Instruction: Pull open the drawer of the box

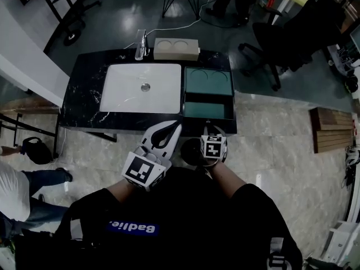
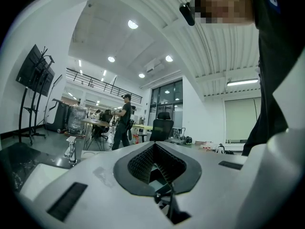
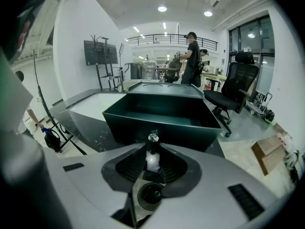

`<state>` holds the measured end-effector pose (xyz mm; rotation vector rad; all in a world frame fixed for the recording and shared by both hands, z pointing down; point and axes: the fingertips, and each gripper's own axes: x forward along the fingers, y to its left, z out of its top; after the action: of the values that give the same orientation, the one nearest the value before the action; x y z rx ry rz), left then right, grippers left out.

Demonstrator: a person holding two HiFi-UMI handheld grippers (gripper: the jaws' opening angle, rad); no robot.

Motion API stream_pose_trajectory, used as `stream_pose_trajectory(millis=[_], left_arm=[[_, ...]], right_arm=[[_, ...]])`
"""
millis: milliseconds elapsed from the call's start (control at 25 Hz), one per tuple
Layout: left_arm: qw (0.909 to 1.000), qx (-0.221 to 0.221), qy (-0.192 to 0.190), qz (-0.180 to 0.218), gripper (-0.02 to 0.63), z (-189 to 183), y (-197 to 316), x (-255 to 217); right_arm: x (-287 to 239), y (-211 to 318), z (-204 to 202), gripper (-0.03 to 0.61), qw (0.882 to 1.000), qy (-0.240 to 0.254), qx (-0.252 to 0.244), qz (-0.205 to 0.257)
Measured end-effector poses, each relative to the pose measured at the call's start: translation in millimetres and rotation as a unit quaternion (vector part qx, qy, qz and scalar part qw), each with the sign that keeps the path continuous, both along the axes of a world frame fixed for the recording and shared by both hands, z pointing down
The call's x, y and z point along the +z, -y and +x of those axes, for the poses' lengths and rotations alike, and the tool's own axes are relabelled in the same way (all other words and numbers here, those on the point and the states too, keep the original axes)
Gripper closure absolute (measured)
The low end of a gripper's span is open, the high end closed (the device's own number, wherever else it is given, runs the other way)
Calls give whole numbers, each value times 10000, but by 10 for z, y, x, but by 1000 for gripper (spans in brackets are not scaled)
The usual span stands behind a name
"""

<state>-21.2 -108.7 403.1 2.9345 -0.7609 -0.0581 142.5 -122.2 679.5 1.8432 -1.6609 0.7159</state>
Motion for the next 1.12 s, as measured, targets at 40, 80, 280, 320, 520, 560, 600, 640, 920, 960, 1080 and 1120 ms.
stream_pose_trajectory(millis=[40,80,280,320,520,560,600,640,920,960,1080,1120], left_arm=[[10000,44,-19,6,626,4,-17,-7],[10000,90,-33,11,626,9,-36,-10],[9993,329,-161,54,626,51,-106,19],[9991,381,-180,47,626,62,-128,29],[9981,543,-293,52,626,118,-202,5],[9979,562,-305,54,626,127,-224,-4],[9978,584,-320,62,626,136,-248,-20],[9976,602,-338,78,626,144,-268,-42],[9989,348,-248,205,626,169,-319,-77],[9990,309,-228,208,626,193,-337,-98],[9994,166,-245,188,626,314,-414,-177],[9995,125,-219,191,626,363,-446,-173]], right_arm=[[-28,-32,8,509,10000,5,31,31],[-61,-61,21,509,10000,6,68,66],[-284,-122,45,509,9992,20,239,331],[-333,-132,48,509,9989,27,271,388],[-565,-164,76,509,9974,60,328,638],[-592,-178,74,509,9973,53,319,664],[-612,-191,72,509,9971,46,311,687],[-625,-199,69,509,9970,48,303,707],[-619,-163,77,509,9970,155,76,748],[-633,-159,84,509,9969,182,21,767],[-700,-185,129,509,9959,273,-134,847],[-724,-209,153,509,9955,304,-178,876]])
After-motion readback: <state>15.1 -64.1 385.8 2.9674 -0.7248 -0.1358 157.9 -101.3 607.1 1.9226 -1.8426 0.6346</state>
